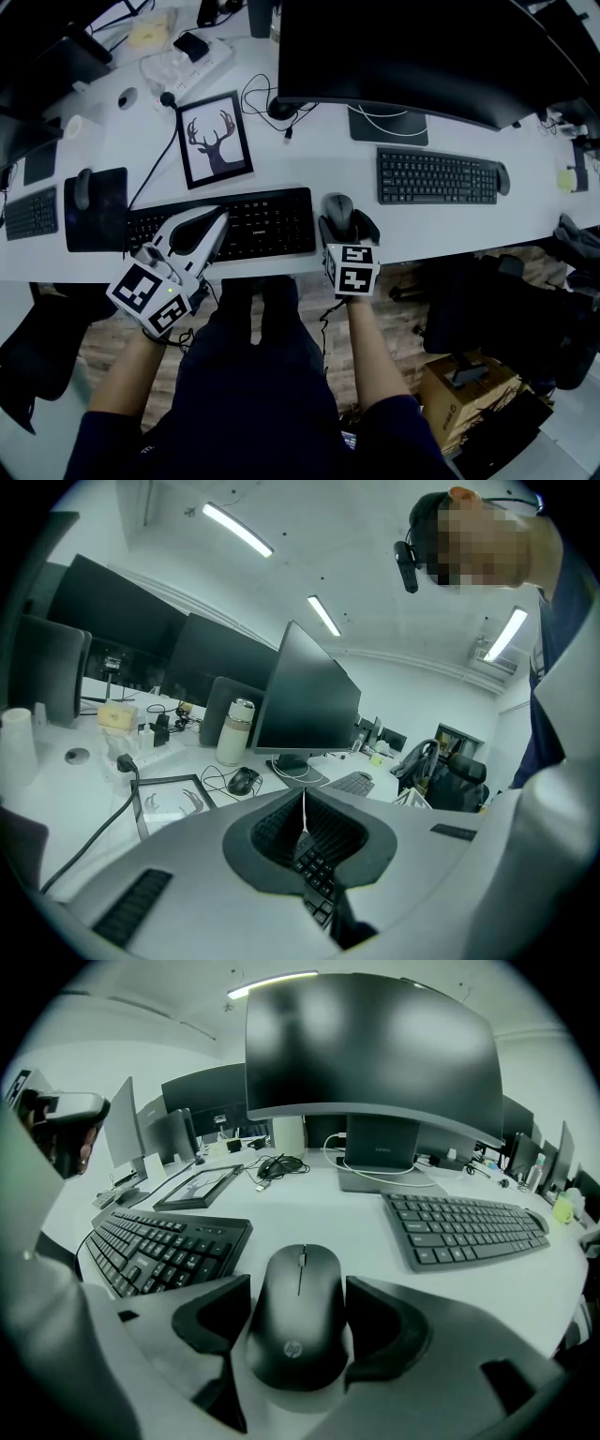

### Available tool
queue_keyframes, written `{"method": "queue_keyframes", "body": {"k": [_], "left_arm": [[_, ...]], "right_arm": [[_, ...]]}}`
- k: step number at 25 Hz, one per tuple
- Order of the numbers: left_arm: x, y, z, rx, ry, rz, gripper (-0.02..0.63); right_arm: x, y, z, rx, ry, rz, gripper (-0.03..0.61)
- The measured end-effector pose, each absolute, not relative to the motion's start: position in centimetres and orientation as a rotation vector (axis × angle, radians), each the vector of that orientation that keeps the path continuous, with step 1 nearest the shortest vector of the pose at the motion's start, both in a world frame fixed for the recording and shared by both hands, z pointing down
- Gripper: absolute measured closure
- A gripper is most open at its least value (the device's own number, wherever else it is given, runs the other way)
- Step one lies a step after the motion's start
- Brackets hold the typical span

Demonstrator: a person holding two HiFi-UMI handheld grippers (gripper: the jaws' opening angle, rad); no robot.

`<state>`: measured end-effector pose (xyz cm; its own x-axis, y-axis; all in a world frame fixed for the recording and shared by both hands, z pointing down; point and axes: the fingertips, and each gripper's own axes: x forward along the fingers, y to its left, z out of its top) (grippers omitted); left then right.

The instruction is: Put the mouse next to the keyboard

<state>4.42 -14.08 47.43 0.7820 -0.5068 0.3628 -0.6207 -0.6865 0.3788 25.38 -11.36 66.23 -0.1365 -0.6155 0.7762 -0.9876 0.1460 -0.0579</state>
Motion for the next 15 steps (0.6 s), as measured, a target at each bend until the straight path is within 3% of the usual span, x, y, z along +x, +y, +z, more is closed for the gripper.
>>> {"method": "queue_keyframes", "body": {"k": [15], "left_arm": [[3.1, -13.3, 46.1, 2.513, -0.838, 0.289, 0.583]], "right_arm": [[25.2, -11.0, 63.5, 1.614, -1.837, 0.761, 0.258]]}}
